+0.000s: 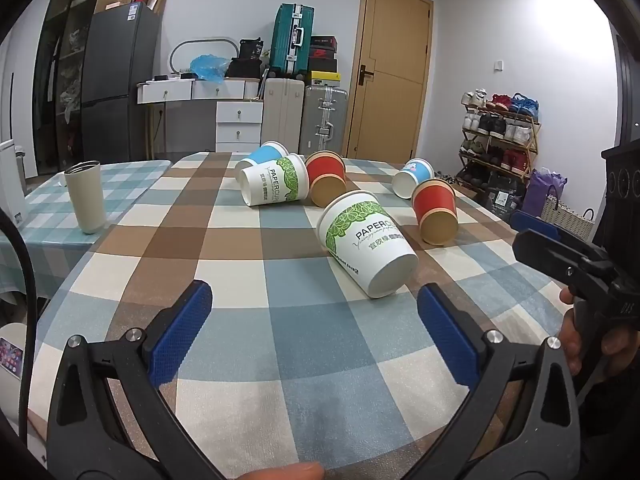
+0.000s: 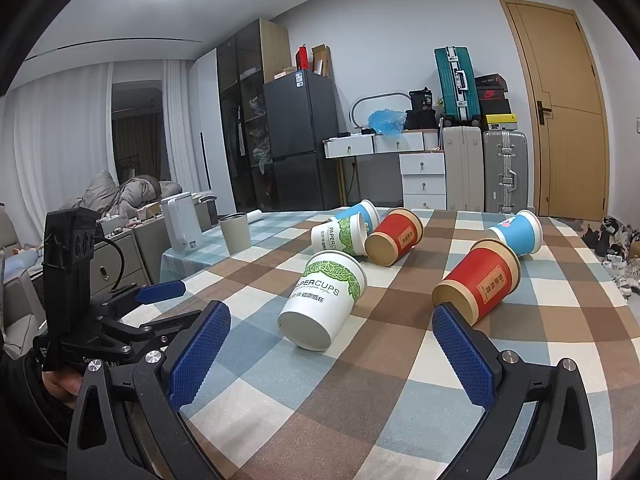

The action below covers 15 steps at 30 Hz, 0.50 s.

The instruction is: Flip cup upright

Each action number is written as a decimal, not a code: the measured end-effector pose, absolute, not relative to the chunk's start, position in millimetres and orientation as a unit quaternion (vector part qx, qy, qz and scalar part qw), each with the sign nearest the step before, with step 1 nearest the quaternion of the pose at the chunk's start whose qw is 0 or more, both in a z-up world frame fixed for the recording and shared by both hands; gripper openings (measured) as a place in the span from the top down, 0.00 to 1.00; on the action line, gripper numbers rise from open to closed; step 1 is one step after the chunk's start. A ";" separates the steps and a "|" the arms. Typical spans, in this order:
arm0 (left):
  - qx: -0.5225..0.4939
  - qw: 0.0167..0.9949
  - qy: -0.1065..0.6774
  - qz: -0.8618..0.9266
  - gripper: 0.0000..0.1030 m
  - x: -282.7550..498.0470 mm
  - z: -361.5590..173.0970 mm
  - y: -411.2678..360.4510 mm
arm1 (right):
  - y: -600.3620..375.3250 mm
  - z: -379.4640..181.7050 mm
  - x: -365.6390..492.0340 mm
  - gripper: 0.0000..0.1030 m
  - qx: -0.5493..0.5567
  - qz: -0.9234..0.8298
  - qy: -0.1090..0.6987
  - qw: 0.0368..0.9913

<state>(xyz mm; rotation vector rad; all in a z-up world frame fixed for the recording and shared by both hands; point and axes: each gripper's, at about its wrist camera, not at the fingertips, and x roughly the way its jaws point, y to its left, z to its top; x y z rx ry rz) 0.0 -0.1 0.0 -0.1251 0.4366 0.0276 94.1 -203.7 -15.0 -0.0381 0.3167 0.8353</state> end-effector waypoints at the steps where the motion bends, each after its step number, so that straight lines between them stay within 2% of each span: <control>1: -0.066 0.974 0.215 0.013 0.00 -0.1 0.0 0.2 | -203.7 -15.1 94.2 0.00 -0.018 0.404 0.153 0.902; 15: -0.062 0.974 0.216 0.014 0.00 0.0 0.0 0.3 | -203.5 -15.1 94.4 0.00 -0.017 0.404 0.153 0.902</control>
